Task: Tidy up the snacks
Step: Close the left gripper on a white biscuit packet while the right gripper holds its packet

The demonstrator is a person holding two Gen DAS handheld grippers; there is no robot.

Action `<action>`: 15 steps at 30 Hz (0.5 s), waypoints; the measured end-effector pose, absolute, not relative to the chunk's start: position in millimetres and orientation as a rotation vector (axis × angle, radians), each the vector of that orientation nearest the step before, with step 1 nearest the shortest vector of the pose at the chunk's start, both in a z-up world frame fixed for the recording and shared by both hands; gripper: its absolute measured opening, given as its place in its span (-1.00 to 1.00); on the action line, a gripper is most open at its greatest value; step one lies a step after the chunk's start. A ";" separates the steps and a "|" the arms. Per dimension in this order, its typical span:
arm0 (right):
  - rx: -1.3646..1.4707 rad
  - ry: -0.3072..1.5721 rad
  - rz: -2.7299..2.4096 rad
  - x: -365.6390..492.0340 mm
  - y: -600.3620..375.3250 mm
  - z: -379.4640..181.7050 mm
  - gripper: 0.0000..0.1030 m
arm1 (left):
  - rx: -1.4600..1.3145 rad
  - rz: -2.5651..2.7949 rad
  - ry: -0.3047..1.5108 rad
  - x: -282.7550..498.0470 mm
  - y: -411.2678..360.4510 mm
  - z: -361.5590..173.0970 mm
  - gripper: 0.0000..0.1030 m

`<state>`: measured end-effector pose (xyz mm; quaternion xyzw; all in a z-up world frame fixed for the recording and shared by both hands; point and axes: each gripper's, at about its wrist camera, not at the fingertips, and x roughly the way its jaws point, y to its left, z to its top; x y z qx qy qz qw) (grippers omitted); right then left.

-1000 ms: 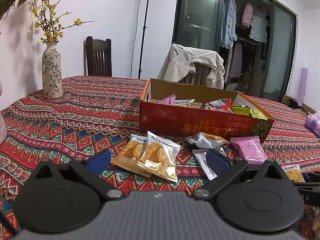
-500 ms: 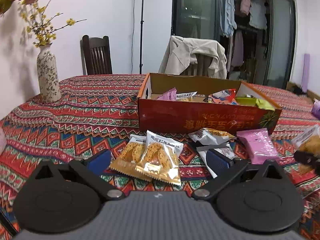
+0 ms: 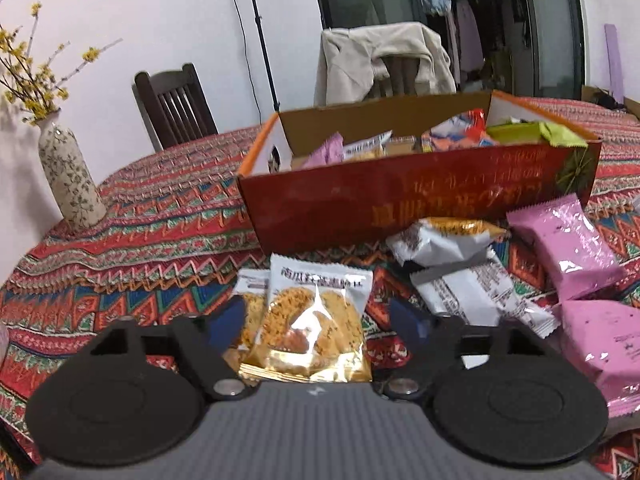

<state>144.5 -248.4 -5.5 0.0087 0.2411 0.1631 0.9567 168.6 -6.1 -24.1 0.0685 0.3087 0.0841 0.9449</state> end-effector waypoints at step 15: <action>0.012 0.492 0.340 142.8 -244.3 -5.5 -0.65 | 0.045 0.151 0.543 146.6 6.9 -8.5 -0.19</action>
